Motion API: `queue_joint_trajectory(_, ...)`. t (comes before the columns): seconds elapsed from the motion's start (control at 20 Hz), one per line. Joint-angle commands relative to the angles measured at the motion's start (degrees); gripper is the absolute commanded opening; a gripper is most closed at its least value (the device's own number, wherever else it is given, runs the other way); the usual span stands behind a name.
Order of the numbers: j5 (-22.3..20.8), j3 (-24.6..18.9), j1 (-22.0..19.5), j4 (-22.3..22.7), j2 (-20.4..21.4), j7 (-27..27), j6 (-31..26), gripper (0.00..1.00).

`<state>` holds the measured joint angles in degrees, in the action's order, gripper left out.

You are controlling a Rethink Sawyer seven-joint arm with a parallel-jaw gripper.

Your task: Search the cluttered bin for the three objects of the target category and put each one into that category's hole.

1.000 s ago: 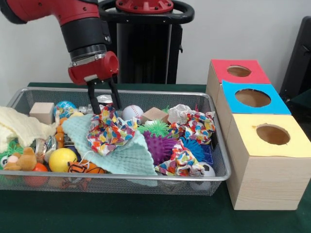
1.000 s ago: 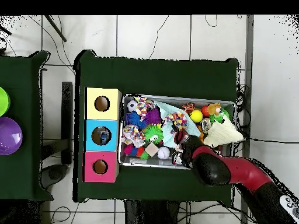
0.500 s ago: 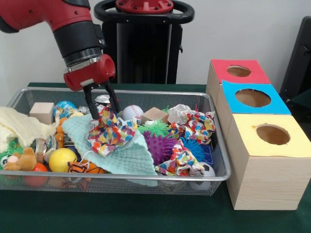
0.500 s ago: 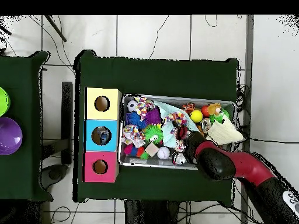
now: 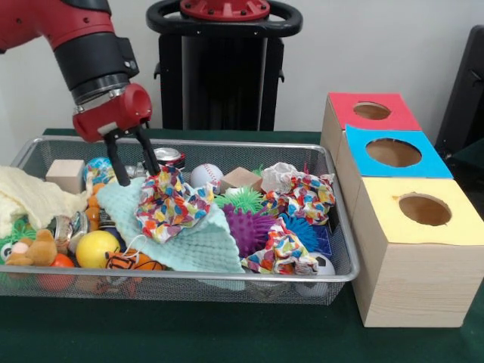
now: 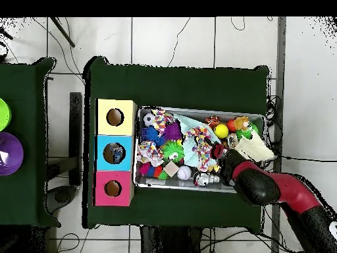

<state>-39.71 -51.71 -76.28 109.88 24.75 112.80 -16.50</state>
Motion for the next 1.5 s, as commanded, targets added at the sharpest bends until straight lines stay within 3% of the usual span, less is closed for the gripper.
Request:
queue_joint_trajectory(0.05,-4.9,-3.9,-2.7,-9.1,-3.8,-24.1,-11.0,1.0)
queue_joint_trajectory(0.3,-5.0,-3.9,-3.6,-9.8,-3.5,-24.1,-12.1,1.0)
queue_joint_trajectory(0.4,-5.3,-1.7,-2.2,-11.2,-2.8,-22.6,-12.8,1.0)
queue_joint_trajectory(0.6,-8.4,6.4,3.7,-12.6,2.5,-13.0,-12.0,1.0)
queue_joint_trajectory(0.8,-11.9,13.3,9.2,-11.6,8.2,-3.3,-7.4,1.0)
queue_joint_trajectory(0.9,-14.5,19.6,14.5,-11.7,11.1,4.7,-3.6,1.0)
queue_joint_trajectory(1.05,-18.5,34.0,26.5,-14.0,13.9,20.3,0.8,1.0)
queue_joint_trajectory(1.2,-18.9,43.9,35.3,-16.7,13.3,29.2,-0.9,1.0)
queue_joint_trajectory(1.5,-12.3,49.0,40.0,-18.8,12.2,24.2,-14.0,1.0)
